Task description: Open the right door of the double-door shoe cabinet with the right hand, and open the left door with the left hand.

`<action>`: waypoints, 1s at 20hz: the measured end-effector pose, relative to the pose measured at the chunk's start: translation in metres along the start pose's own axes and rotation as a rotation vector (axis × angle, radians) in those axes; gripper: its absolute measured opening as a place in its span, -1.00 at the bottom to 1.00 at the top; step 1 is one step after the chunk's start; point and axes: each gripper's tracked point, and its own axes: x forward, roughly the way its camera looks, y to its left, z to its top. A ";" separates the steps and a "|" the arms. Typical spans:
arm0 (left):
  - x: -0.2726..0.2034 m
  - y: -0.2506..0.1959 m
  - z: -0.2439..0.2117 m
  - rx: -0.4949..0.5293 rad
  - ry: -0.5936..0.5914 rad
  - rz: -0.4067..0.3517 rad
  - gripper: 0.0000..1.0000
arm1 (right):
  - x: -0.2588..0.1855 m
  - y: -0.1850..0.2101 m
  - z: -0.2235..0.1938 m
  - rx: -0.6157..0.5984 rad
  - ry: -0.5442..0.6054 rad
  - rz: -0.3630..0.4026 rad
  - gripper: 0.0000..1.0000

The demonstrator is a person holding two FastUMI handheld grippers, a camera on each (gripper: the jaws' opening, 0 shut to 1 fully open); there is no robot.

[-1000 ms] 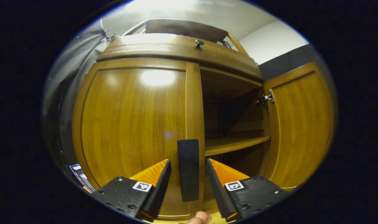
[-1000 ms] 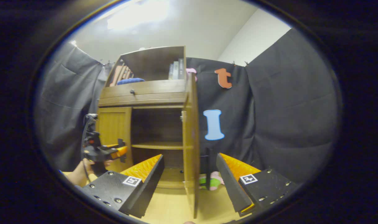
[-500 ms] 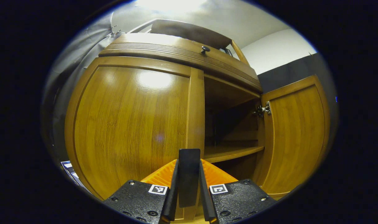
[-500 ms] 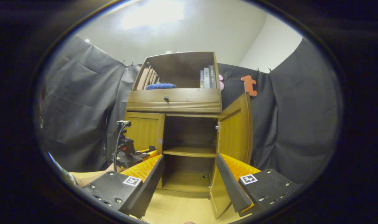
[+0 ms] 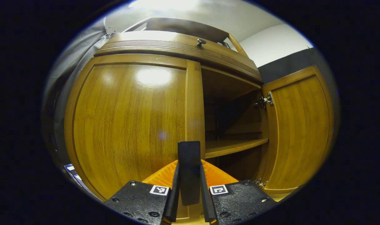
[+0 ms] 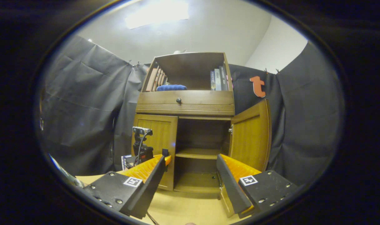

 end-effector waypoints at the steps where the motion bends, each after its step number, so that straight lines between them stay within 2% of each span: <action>1: 0.001 -0.001 0.000 -0.010 0.002 -0.001 -0.34 | 0.000 0.000 -0.001 0.010 0.007 -0.013 0.95; 4: 0.000 0.001 -0.001 0.001 0.022 0.003 -0.31 | 0.001 -0.003 0.000 0.019 0.028 -0.041 0.90; 8: -0.003 -0.001 -0.001 -0.024 0.076 -0.026 -0.41 | 0.004 -0.031 -0.004 -0.020 0.052 -0.144 0.95; 10: -0.009 -0.001 0.001 -0.025 0.104 -0.041 -0.41 | 0.003 -0.041 -0.001 -0.041 0.039 -0.186 0.90; 11: -0.016 -0.003 0.001 -0.024 0.123 -0.047 -0.41 | 0.002 -0.047 0.001 -0.035 0.024 -0.195 0.95; 14: -0.038 -0.008 0.004 -0.030 0.163 -0.042 -0.40 | -0.003 -0.050 0.004 -0.007 0.004 -0.173 0.92; 17: -0.048 -0.008 0.002 -0.008 0.226 -0.037 -0.40 | -0.012 -0.065 0.004 0.018 -0.005 -0.190 0.92; 20: -0.060 -0.010 0.006 0.002 0.237 -0.057 -0.41 | -0.019 -0.071 0.010 0.044 -0.032 -0.188 0.94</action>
